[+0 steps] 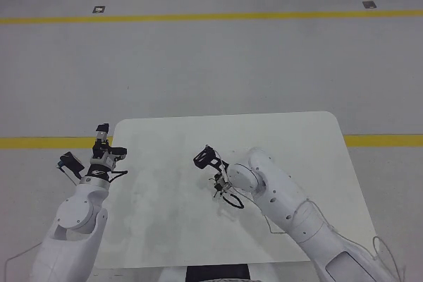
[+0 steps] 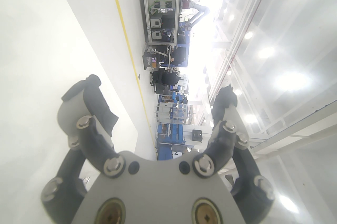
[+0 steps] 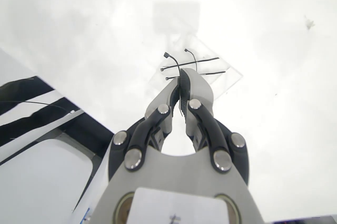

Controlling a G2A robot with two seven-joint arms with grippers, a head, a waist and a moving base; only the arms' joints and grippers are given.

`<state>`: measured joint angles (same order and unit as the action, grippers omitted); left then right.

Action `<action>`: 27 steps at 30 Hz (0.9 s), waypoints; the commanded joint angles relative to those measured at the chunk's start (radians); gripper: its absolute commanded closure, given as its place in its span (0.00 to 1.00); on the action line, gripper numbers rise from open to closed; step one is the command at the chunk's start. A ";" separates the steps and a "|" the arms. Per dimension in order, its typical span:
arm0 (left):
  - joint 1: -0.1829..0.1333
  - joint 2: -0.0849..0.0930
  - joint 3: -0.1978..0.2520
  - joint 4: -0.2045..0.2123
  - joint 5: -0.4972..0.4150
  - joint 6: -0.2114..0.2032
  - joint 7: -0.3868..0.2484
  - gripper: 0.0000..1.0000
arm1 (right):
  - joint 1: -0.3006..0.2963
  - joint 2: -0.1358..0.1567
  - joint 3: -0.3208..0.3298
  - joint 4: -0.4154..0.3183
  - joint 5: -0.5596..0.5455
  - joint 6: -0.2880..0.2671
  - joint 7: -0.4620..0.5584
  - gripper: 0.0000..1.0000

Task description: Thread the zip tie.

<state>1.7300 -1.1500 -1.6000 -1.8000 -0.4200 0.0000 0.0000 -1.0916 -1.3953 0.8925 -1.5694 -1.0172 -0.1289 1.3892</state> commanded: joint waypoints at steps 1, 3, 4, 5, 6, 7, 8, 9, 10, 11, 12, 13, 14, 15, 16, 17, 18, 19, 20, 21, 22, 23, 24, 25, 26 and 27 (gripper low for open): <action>0.000 0.000 0.000 0.000 0.000 0.000 0.000 0.00 | -0.031 0.011 0.055 -0.046 0.067 -0.027 -0.008 1.00; 0.000 0.000 0.000 0.000 0.000 0.000 0.000 0.00 | -0.060 0.022 0.104 -0.077 0.134 -0.061 -0.027 1.00; 0.000 0.000 0.000 0.000 0.000 0.000 0.000 0.00 | -0.071 0.026 0.123 -0.085 0.163 -0.075 -0.038 1.00; 0.000 0.000 0.000 0.000 0.000 0.000 0.000 0.00 | -0.082 0.029 0.141 -0.092 0.209 -0.097 -0.054 1.00; 0.000 0.000 0.000 0.000 0.000 0.000 0.000 0.00 | -0.089 0.031 0.152 -0.092 0.242 -0.111 -0.066 1.00; 0.000 0.000 0.000 0.000 0.000 0.000 0.000 0.00 | -0.093 0.033 0.159 -0.090 0.279 -0.127 -0.073 1.00; 0.000 0.000 0.000 0.000 0.000 0.000 0.000 0.00 | -0.092 0.035 0.164 -0.085 0.307 -0.150 -0.074 1.00; 0.000 0.000 0.000 0.000 0.000 0.000 0.000 0.00 | -0.092 0.035 0.164 -0.085 0.307 -0.150 -0.074 1.00; 0.000 0.000 0.000 0.000 0.000 0.000 0.000 0.00 | -0.092 0.035 0.164 -0.085 0.307 -0.150 -0.074 1.00; 0.000 0.000 0.000 0.000 0.000 0.000 0.000 0.00 | -0.092 0.035 0.164 -0.085 0.307 -0.150 -0.074 1.00; 0.000 0.000 0.000 0.000 0.000 0.000 0.000 0.00 | -0.092 0.035 0.164 -0.085 0.307 -0.150 -0.074 1.00; 0.000 0.000 0.000 0.000 0.000 0.000 0.000 0.00 | -0.092 0.035 0.164 -0.085 0.307 -0.150 -0.074 1.00; 0.000 0.000 0.000 0.000 0.000 0.000 0.000 0.00 | -0.092 0.035 0.164 -0.085 0.307 -0.150 -0.074 1.00; 0.000 0.000 0.000 0.000 0.000 0.000 0.000 0.00 | -0.092 0.035 0.164 -0.085 0.307 -0.150 -0.074 1.00; 0.000 0.000 0.000 0.000 0.000 0.000 0.000 0.00 | -0.092 0.035 0.164 -0.085 0.307 -0.150 -0.074 1.00; 0.000 0.000 0.000 0.000 0.000 0.000 0.000 0.00 | -0.092 0.035 0.164 -0.085 0.307 -0.150 -0.074 1.00; 0.000 0.000 0.000 0.000 0.000 0.000 0.000 0.00 | -0.095 0.035 0.163 -0.085 0.304 -0.148 -0.088 1.00; 0.000 0.000 0.000 0.000 0.000 0.000 0.000 0.00 | -0.096 0.035 0.154 -0.088 0.299 -0.145 -0.110 1.00; 0.000 0.000 0.000 0.000 0.000 0.000 0.000 0.00 | -0.092 0.034 0.149 -0.091 0.310 -0.142 -0.127 1.00; 0.000 0.000 0.000 0.000 0.000 0.000 0.000 0.00 | -0.083 0.033 0.144 -0.092 0.320 -0.135 -0.138 1.00; 0.000 0.000 0.000 0.000 0.000 0.000 0.000 0.00 | -0.072 0.031 0.138 -0.088 0.328 -0.125 -0.147 1.00; 0.000 0.000 0.000 0.000 0.000 0.000 0.000 0.00 | -0.051 0.028 0.129 -0.077 0.346 -0.106 -0.159 1.00; 0.000 0.000 0.000 0.000 0.000 0.000 0.000 0.00 | -0.032 0.025 0.120 -0.067 0.358 -0.091 -0.164 1.00; 0.000 0.000 0.000 0.000 0.000 0.000 0.000 0.00 | -0.010 0.021 0.110 -0.055 0.371 -0.073 -0.170 1.00; 0.000 0.000 0.000 0.000 0.000 0.000 0.000 0.00 | 0.024 0.015 0.095 -0.033 0.386 -0.047 -0.176 1.00; 0.000 0.000 0.000 0.000 0.000 0.000 0.000 0.00 | 0.051 0.010 0.083 -0.015 0.397 -0.025 -0.181 1.00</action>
<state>1.7300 -1.1500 -1.6000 -1.8000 -0.4200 0.0000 0.0000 -1.0694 -1.3813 0.9864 -1.6022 -0.6303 -0.1758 1.2116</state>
